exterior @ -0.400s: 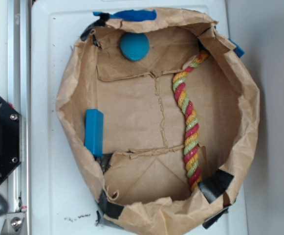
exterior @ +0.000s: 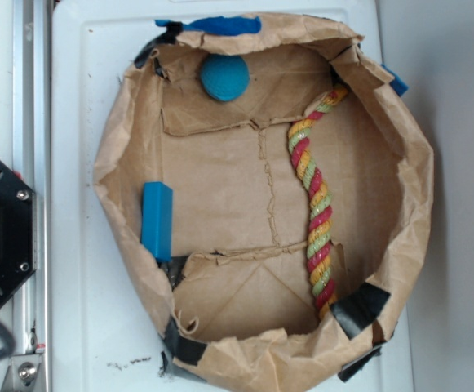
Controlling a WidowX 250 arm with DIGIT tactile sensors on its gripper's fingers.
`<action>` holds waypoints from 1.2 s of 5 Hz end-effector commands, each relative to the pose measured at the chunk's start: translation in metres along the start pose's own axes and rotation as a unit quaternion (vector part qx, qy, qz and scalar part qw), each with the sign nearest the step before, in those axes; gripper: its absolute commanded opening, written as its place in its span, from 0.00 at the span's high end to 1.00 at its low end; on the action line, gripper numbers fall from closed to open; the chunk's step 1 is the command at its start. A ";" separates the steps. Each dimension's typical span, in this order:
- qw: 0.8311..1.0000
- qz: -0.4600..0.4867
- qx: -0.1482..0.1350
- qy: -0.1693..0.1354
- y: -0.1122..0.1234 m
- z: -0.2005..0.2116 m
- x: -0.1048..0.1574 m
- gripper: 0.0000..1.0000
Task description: Grab the multicolored rope.
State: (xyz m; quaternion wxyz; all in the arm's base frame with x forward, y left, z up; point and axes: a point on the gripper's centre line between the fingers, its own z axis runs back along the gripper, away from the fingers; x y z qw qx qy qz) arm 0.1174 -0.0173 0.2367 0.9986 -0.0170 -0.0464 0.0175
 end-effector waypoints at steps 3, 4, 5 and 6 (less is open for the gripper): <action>0.997 -0.066 -0.003 -0.044 0.014 -0.020 0.129 0.00; 0.997 -0.066 -0.003 -0.044 0.014 -0.020 0.129 0.00; 0.997 -0.066 -0.003 -0.044 0.014 -0.020 0.129 0.00; 0.980 -0.186 -0.045 -0.053 0.018 -0.030 0.140 0.00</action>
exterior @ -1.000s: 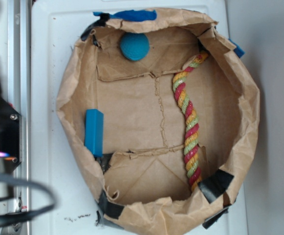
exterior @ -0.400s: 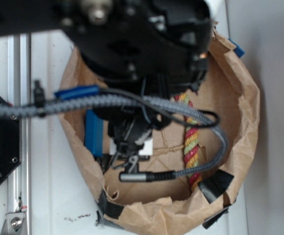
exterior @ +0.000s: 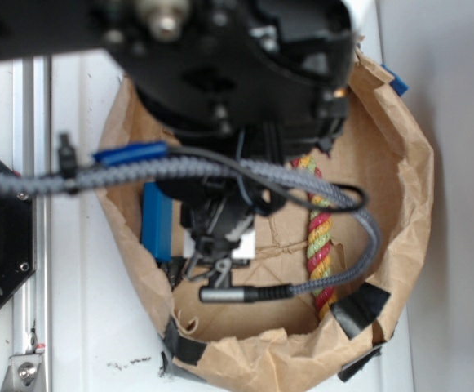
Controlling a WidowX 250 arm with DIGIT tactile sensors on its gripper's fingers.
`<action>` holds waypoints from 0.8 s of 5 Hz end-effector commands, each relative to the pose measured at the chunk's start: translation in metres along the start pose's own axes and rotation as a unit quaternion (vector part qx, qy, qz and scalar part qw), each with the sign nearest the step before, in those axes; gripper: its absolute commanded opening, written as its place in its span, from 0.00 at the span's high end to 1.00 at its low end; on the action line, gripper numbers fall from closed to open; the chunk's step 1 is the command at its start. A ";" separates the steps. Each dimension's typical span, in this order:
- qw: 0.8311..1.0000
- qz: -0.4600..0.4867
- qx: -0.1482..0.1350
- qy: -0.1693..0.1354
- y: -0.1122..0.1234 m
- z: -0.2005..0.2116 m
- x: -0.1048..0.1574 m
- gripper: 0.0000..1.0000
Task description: Grab the multicolored rope.
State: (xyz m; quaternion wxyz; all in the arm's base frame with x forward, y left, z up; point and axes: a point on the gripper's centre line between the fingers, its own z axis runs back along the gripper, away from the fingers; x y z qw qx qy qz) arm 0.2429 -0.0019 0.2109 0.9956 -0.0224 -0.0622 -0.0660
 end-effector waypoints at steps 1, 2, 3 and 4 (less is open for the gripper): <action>0.972 -0.231 -0.017 -0.036 0.004 0.002 0.023 0.00; 0.934 -0.354 -0.006 -0.044 0.002 -0.007 0.026 0.00; 0.909 -0.414 0.014 -0.042 0.012 -0.031 0.027 0.00; 0.899 -0.436 0.021 -0.031 0.016 -0.052 0.025 0.00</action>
